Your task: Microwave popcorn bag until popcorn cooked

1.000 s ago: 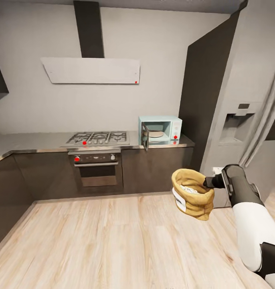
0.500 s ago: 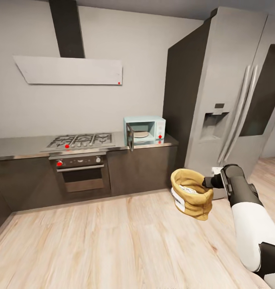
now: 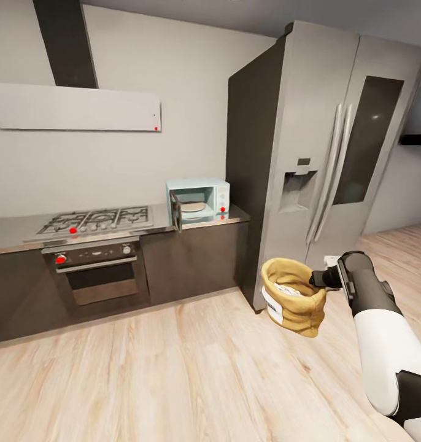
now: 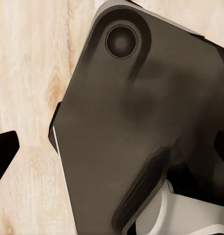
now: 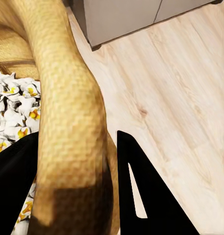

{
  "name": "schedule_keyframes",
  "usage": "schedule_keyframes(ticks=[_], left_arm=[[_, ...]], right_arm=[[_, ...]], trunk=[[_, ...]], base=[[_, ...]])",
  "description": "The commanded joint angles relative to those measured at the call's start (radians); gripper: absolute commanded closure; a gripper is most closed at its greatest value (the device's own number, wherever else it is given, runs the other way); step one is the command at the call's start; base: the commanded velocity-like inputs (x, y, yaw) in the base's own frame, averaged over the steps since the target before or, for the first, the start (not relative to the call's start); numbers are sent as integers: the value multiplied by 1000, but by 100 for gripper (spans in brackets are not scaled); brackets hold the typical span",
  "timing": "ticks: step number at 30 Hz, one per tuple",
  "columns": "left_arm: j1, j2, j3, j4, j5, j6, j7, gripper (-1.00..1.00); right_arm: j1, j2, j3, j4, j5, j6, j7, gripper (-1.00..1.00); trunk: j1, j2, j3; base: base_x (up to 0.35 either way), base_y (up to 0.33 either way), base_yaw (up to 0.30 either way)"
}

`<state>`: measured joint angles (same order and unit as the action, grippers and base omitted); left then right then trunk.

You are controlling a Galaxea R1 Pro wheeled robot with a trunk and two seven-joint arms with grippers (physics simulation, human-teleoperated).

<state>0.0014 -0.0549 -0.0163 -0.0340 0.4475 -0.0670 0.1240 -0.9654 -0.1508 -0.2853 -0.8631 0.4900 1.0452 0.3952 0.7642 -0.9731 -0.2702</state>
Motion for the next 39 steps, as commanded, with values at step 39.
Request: schedule_keyframes(ticks=[39], left_arm=[[0,1,-7,0,5,3,-4,-100]], right_arm=[[-1,8,-2,2,11,2,7,100]], trunk=[[0,-1,-1]], base=[[192,-40,3]])
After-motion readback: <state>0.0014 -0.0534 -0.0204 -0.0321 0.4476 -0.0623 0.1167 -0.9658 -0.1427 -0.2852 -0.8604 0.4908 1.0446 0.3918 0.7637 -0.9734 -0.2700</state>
